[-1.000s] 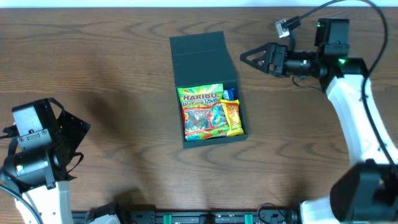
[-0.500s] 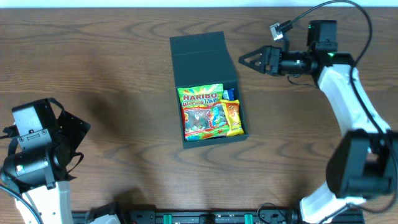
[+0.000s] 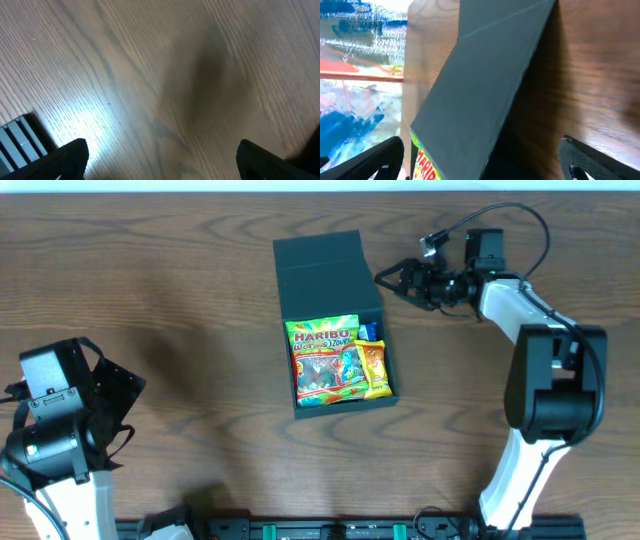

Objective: Pack container
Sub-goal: 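Move the right gripper to the black box lid's right edge, then push the lid edge leftward with the right gripper, shifting the box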

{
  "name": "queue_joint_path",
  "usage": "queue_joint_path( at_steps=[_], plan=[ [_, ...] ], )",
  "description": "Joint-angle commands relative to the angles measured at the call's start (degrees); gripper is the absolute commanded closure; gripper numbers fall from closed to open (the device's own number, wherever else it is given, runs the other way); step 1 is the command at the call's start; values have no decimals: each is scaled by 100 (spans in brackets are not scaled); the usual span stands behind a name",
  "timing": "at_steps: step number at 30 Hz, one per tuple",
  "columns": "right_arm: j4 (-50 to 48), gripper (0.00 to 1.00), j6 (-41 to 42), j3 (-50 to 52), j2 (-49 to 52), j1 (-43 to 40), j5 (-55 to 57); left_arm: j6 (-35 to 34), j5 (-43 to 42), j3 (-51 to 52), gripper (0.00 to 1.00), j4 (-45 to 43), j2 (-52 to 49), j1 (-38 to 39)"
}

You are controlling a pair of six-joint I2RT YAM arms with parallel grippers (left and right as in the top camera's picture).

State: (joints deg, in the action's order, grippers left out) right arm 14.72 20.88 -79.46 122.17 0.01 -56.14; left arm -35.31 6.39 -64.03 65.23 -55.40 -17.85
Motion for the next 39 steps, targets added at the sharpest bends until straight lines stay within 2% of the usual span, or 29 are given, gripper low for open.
queue_joint_path(
  at_steps=[1,11,24,29,35,39],
  plan=[
    [-92,1,313,-76,197,166,-133,63,90,-116,5,13,-11,-24],
    [-616,1,629,-76,610,647,-280,63,90,-116,5,13,-11,-24],
    [-1156,1,977,-76,660,557,-481,63,90,-116,5,13,-11,-24],
    [-1154,1,997,-76,516,428,-1128,63,90,-116,5,13,-11,-24],
    [-1128,1,1045,-74,402,485,-2586,63,90,-116,5,13,-11,-24],
    [-772,1,1036,-55,402,573,-2793,63,90,-116,4,13,-11,-24]
  ],
)
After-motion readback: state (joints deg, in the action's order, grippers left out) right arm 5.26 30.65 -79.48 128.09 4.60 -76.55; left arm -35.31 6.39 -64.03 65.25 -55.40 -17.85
